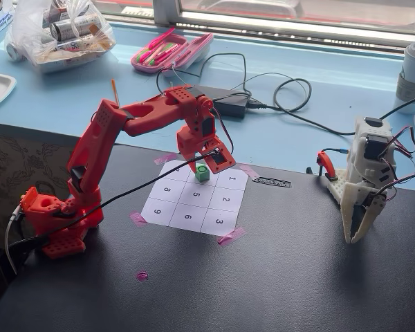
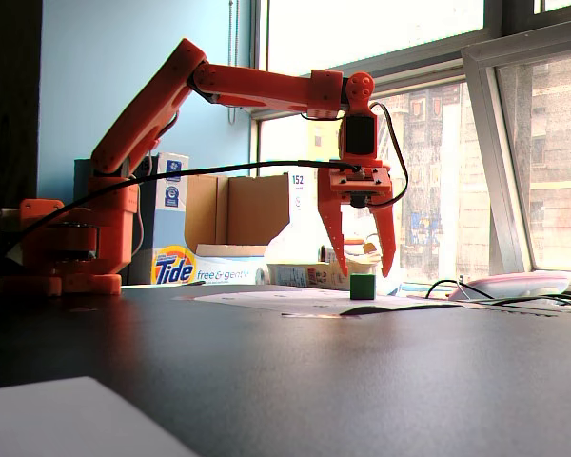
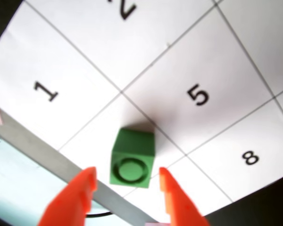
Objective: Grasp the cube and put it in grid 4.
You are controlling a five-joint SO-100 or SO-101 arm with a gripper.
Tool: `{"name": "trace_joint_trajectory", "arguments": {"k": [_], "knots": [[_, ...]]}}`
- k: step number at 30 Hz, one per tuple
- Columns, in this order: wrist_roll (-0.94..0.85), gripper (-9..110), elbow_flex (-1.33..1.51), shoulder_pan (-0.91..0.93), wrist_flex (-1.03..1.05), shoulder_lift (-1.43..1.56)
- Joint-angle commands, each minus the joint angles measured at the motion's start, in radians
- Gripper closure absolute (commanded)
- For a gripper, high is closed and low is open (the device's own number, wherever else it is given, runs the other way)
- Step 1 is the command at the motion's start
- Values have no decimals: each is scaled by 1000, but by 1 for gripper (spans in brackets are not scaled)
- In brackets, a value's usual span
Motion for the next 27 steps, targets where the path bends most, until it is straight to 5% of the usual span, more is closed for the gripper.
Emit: {"name": "trace_joint_trajectory", "arguments": {"k": [1,10,18,27], "knots": [[-5,81,-5,5,11,107],[-72,79,-40,95,100,526],[-173,101,-5,479,153,933],[-299,101,640,733,-175,1476]]}}
